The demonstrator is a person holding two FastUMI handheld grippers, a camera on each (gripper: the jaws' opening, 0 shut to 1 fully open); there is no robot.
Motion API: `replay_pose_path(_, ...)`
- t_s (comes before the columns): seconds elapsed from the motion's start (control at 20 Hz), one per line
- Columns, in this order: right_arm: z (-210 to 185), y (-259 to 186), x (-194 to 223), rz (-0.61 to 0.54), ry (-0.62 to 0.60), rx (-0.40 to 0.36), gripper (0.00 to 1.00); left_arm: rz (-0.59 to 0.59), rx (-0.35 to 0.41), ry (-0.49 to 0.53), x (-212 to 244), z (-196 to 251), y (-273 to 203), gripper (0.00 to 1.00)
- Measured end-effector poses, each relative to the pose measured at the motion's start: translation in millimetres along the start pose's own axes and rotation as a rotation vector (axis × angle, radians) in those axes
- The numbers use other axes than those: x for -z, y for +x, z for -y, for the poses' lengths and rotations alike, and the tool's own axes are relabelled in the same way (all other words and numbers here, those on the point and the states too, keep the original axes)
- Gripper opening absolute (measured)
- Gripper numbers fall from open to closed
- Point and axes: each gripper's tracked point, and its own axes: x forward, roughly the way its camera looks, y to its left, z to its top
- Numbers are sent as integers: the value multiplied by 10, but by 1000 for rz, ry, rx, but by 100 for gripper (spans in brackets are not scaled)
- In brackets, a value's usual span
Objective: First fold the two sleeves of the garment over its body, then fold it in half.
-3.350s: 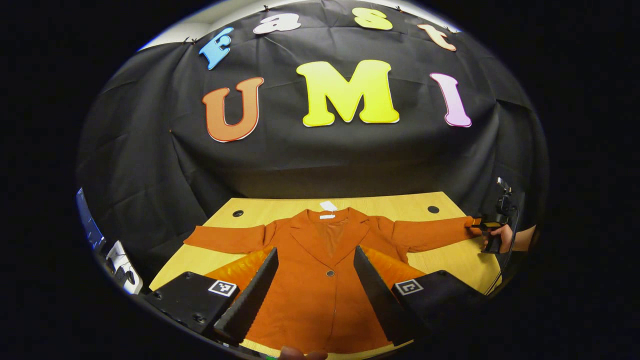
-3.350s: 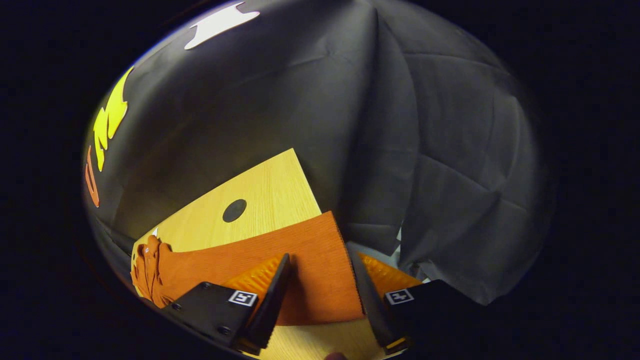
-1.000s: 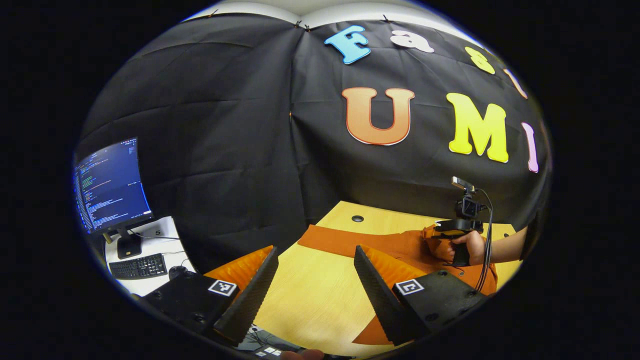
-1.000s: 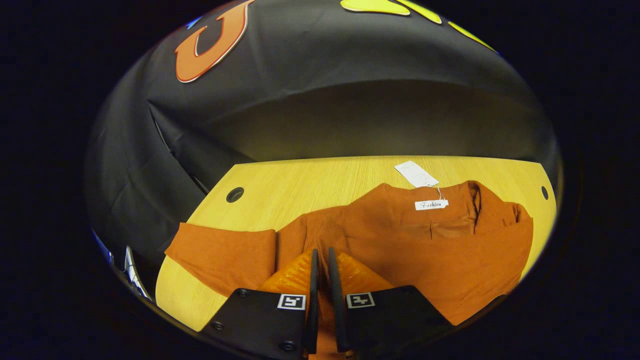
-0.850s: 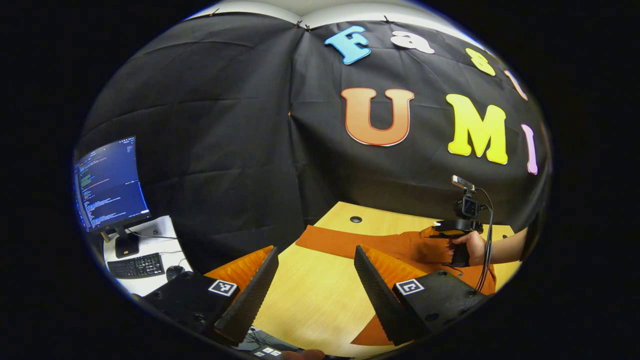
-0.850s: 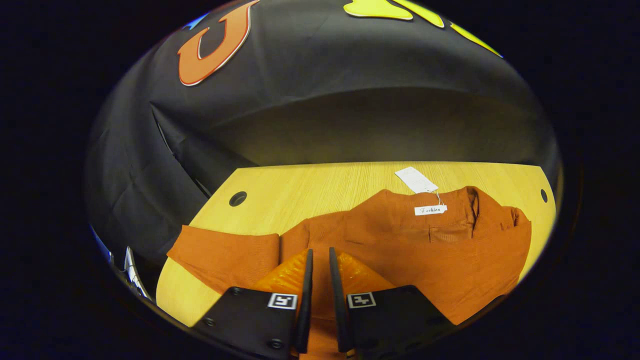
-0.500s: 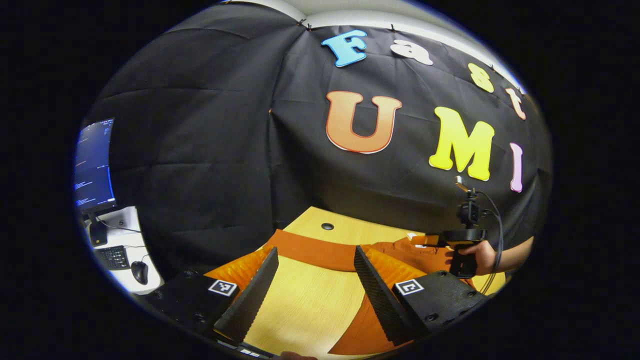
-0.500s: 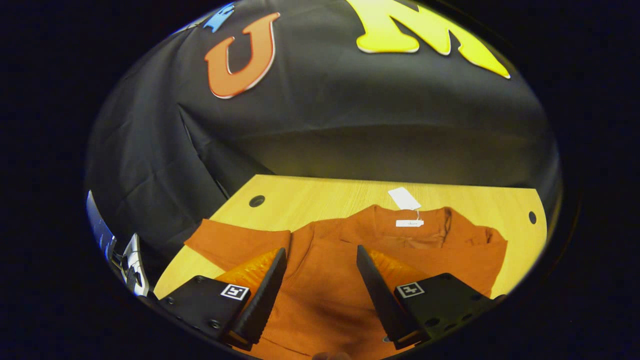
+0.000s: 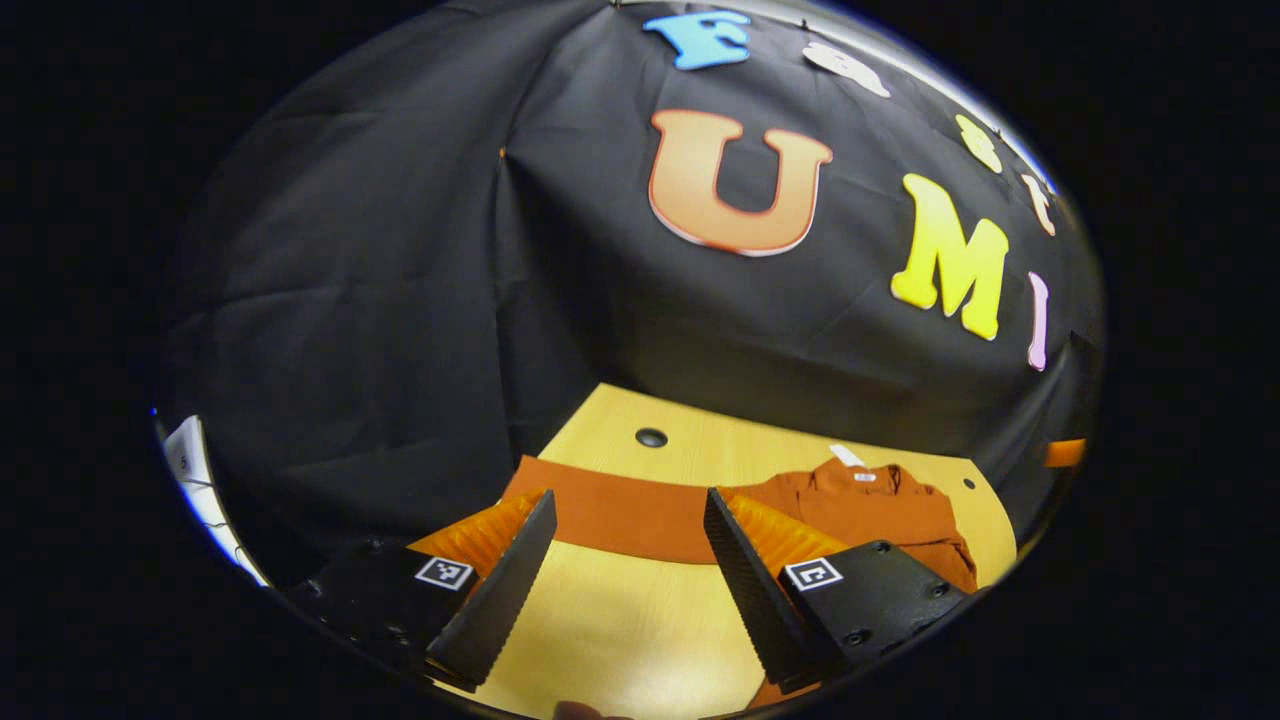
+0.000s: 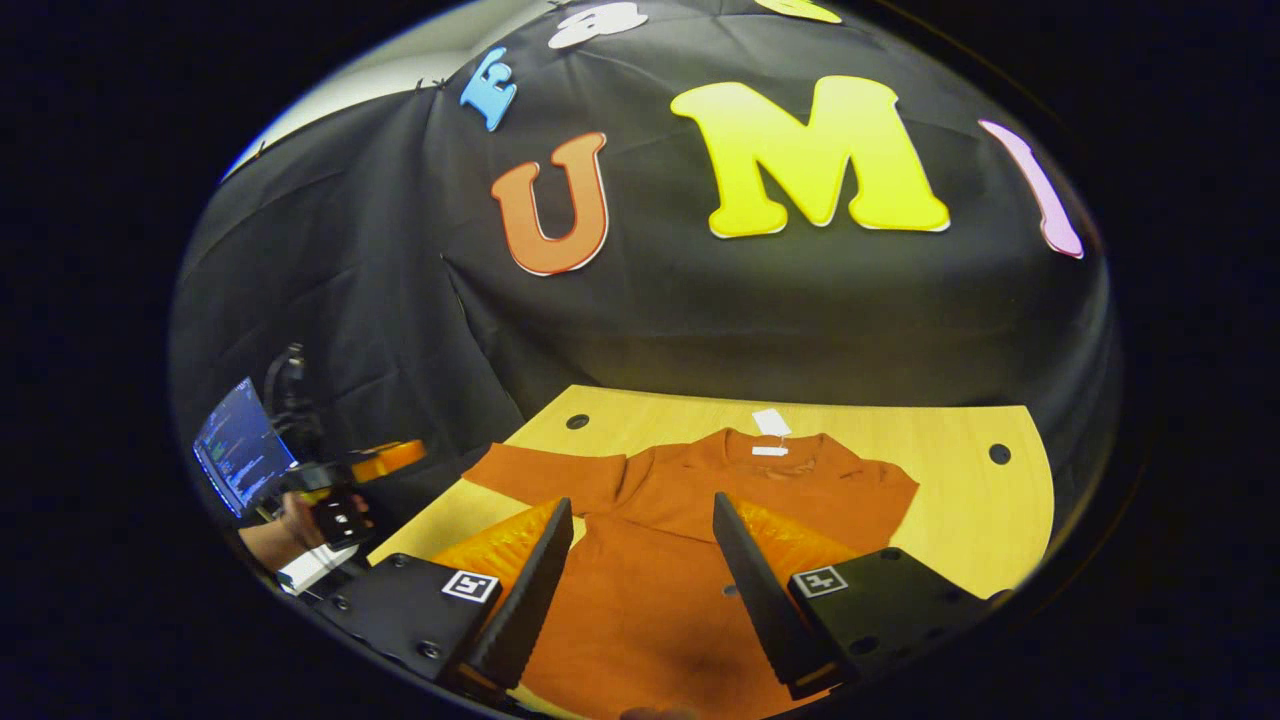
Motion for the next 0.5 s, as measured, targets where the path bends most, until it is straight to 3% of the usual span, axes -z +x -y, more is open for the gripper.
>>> replay_pose_path(0.2,278,-582,1,33,64,58,90,-125,-41,-134,237,-549,675,99)
replay_pose_path(0.35,640,-882,90,51,204,149,87,-212,-67,-103,469,-968,1065,99)
replay_pose_path(0.5,974,-1117,197,82,324,254,90,-238,-11,-123,470,-1033,1292,99)
